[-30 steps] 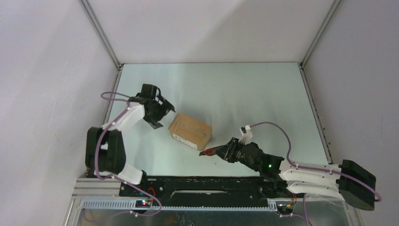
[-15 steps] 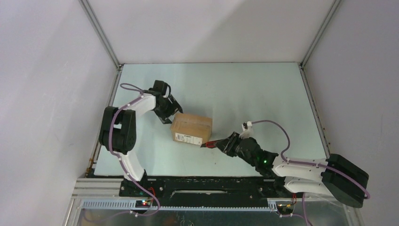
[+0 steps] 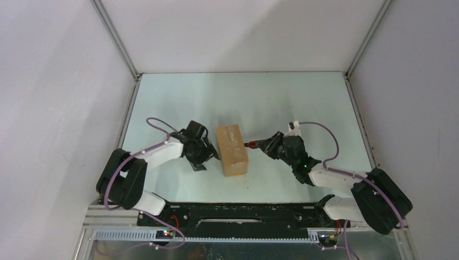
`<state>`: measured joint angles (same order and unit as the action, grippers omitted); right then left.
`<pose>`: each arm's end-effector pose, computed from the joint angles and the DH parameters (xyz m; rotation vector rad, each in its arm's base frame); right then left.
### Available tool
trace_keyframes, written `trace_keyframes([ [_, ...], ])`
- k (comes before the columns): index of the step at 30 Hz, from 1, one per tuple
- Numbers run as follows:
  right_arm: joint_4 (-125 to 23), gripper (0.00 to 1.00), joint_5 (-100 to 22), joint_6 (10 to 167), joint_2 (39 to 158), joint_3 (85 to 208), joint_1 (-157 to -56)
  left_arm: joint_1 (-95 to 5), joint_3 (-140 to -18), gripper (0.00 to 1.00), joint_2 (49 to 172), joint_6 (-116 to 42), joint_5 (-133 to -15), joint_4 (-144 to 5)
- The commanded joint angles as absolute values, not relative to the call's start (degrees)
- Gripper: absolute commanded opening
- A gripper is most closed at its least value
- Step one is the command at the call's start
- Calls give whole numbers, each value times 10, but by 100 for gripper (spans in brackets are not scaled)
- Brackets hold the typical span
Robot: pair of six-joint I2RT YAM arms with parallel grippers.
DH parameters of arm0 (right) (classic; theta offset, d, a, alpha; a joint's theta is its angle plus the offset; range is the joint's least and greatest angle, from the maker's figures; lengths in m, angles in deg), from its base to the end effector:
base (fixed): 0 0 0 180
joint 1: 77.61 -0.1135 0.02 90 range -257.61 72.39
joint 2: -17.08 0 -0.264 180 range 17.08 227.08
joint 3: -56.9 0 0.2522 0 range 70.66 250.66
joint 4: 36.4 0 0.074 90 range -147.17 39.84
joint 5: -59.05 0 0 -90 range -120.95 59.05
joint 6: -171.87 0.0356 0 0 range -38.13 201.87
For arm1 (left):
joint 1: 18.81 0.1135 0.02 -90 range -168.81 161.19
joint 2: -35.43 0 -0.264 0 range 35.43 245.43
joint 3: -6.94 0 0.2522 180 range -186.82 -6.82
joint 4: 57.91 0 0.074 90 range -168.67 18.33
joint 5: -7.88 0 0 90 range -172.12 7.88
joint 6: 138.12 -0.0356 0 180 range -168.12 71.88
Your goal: Unpack the express box
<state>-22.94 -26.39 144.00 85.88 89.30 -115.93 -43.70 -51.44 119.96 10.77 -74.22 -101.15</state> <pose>0.1809 0.1394 0.1673 0.4940 2.0710 1.0297 0.2335 -0.1137 0.1629 -0.8194 2.8056 -0.5050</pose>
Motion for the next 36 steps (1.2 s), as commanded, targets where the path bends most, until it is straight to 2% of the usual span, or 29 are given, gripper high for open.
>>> trace_keyframes([
  [1, -172, 0, -342, 1395, 924, 970, -1132, -493, -477, 75, 1170, 183, -731, -959],
  [9, -180, 0, -383, 1361, 992, 1035, -1099, -496, -477, 80, 1091, 177, -811, -1050],
  [14, -270, 0, -364, 1334, 931, 1035, -1079, -498, -500, 87, 985, 168, -890, -1149],
  [18, -352, 0, -335, 1325, 855, 1031, -1078, -521, -560, 93, 951, 173, -947, -1242],
  [22, -405, 0, -297, 1333, 768, 991, -1078, -562, -631, 99, 978, 202, -979, -1287],
  [28, -459, 0, -264, 1371, 626, 910, -1086, -609, -740, 100, 1076, 261, -1016, -1349],
  [36, -523, 0, -240, 1407, 515, 858, -1127, -615, -798, 100, 1168, 264, -989, -1301],
])
